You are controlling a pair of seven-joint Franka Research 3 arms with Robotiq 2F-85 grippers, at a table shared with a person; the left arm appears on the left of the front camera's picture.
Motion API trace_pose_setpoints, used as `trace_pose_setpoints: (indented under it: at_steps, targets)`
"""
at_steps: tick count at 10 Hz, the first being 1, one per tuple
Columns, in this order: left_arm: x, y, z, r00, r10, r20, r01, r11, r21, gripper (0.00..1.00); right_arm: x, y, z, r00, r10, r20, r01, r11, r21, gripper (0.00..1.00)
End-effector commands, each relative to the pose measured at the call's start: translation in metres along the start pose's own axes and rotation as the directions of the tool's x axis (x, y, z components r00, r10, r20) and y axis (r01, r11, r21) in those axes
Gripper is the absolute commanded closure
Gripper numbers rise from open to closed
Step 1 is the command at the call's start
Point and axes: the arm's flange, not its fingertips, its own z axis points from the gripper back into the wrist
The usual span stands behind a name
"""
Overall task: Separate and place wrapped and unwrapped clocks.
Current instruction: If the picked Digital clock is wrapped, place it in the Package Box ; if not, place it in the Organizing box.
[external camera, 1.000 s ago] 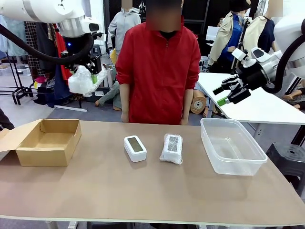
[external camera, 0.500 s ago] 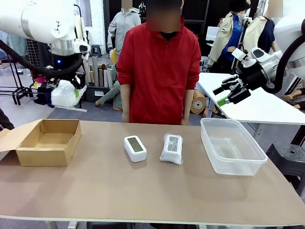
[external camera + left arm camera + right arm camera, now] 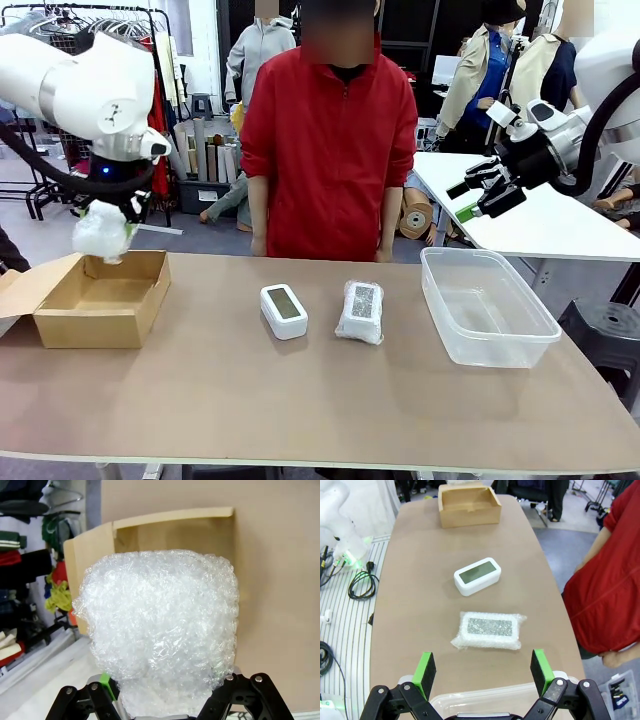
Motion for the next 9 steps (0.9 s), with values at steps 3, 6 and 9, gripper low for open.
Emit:
trace_pose_setpoints:
  at_steps: [3,6,9]
  targets:
    - [-0.007,0.019,-0.042,1.0,0.024,-0.001,-0.023,0.994,0.106,0.89,0.002,0.001,0.002,1.0,0.003,0.006,-0.003,1.0,0.005,0.0]
    - [0.0,0.022,-0.059,0.999,0.043,-0.033,-0.041,0.996,0.077,0.89,0.002,0.001,0.002,1.0,0.003,0.006,-0.003,1.0,0.005,0.0]
    - [-0.004,0.022,-0.052,1.0,0.009,-0.028,-0.007,0.995,0.098,0.89,0.002,0.001,0.002,1.0,0.003,0.006,-0.003,1.0,0.005,0.0]
